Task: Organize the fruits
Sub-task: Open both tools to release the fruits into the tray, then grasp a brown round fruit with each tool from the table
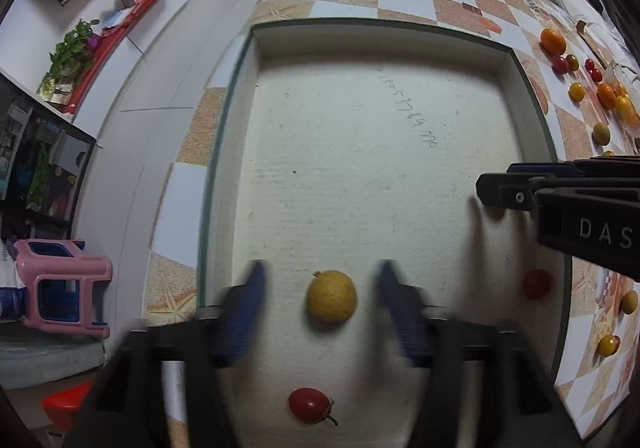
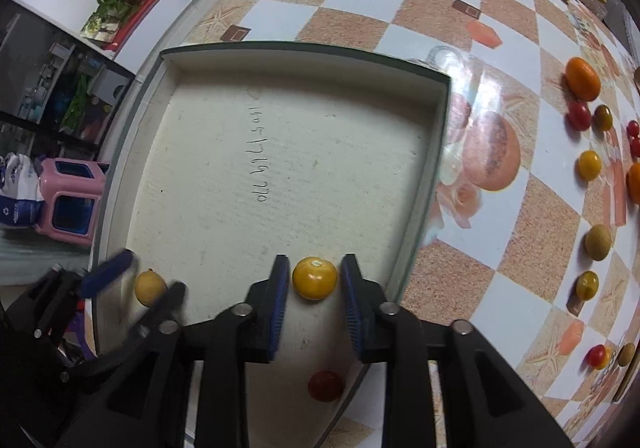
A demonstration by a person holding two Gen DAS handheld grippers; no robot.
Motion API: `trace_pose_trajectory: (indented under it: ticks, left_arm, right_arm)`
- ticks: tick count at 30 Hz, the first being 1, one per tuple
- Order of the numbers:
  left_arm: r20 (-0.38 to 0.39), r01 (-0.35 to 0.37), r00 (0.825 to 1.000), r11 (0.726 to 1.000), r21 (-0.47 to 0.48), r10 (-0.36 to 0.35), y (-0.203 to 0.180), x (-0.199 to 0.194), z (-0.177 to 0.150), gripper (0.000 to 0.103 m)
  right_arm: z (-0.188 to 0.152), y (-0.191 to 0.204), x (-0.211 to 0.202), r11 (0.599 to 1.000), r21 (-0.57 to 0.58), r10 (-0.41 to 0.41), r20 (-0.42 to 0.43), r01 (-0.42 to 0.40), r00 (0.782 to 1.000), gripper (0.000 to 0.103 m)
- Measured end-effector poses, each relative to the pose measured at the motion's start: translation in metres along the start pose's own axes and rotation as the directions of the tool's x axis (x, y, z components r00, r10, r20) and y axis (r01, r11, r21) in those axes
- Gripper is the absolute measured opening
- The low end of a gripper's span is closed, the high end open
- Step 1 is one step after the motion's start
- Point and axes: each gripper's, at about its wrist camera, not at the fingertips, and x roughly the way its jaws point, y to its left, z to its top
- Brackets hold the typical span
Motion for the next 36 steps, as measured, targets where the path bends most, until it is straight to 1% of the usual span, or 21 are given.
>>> trace_pose_trajectory:
  ticks: [1, 2, 5, 7, 8, 9, 13, 16, 19, 21, 24, 30, 32, 36]
  left_arm:
    - [0.019, -0.011, 1.0, 1.0, -0.001, 0.011, 0.001, -0.003, -0.001, 0.076]
    - [0.019, -0.008, 1.0, 1.0, 0.003, 0.008, 0.001, -0.004, -0.002, 0.076]
    - [0.002, -0.01, 1.0, 1.0, 0.014, 0.01, 0.0, -0.003, -0.004, 0.076]
    - [-0.001, -0.011, 1.0, 1.0, 0.014, 0.011, 0.001, -0.004, -0.005, 0.076]
    - [-0.003, -0.011, 1.0, 1.0, 0.013, 0.011, -0.002, -0.004, -0.005, 0.076]
    - [-0.006, -0.01, 1.0, 1.0, 0.014, 0.01, -0.001, -0.005, -0.007, 0.076]
    - [-0.004, -0.007, 1.0, 1.0, 0.029, 0.007, -0.004, -0.012, -0.007, 0.076]
    - [0.012, 0.002, 1.0, 0.999, 0.049, -0.003, -0.011, -0.021, -0.008, 0.076]
    - [0.028, 0.02, 0.999, 0.996, 0.084, -0.022, -0.026, -0.031, -0.007, 0.076]
    - [0.04, 0.031, 0.999, 0.993, 0.118, -0.036, -0.04, -0.038, -0.007, 0.076]
    - [0.056, 0.049, 0.997, 0.984, 0.174, -0.06, -0.064, -0.049, -0.007, 0.076]
    - [0.072, 0.092, 0.991, 0.955, 0.281, -0.117, -0.118, -0.069, -0.007, 0.076]
    - [0.062, 0.113, 0.988, 0.943, 0.314, -0.139, -0.137, -0.072, -0.01, 0.076]
    - [0.015, 0.16, 0.984, 0.913, 0.375, -0.178, -0.174, -0.072, -0.021, 0.076]
  right_arm:
    - [0.001, 0.003, 0.001, 1.0, -0.011, 0.002, -0.003, -0.002, 1.0, 0.049]
    - [0.003, 0.006, 0.001, 1.0, -0.015, 0.007, -0.004, -0.007, 1.0, 0.051]
    - [0.006, 0.008, 0.0, 1.0, -0.002, 0.03, -0.001, -0.03, 1.0, 0.065]
    - [0.008, 0.009, -0.006, 0.996, 0.02, 0.081, 0.022, -0.082, 0.996, 0.083]
    - [0.009, 0.01, -0.012, 0.995, 0.027, 0.098, 0.043, -0.1, 0.994, 0.086]
    - [0.009, 0.01, -0.018, 0.995, 0.032, 0.091, 0.062, -0.094, 0.994, 0.088]
    - [0.009, -0.005, -0.039, 0.992, 0.077, 0.09, 0.115, -0.099, 0.989, 0.088]
    - [-0.003, -0.026, -0.055, 0.989, 0.131, 0.055, 0.144, -0.075, 0.988, 0.088]
    - [-0.018, -0.05, -0.063, 0.981, 0.19, 0.023, 0.142, -0.05, 0.99, 0.088]
    - [-0.032, -0.072, -0.07, 0.973, 0.227, -0.002, 0.139, -0.03, 0.99, 0.088]
    - [-0.063, -0.108, -0.081, 0.954, 0.298, -0.041, 0.128, 0.001, 0.991, 0.088]
    - [-0.128, -0.171, -0.089, 0.896, 0.44, -0.102, 0.081, 0.057, 0.992, 0.088]
    - [-0.151, -0.191, -0.09, 0.874, 0.479, -0.125, 0.054, 0.084, 0.991, 0.088]
    - [-0.192, -0.224, -0.093, 0.826, 0.55, -0.152, 0.012, 0.121, 0.988, 0.088]
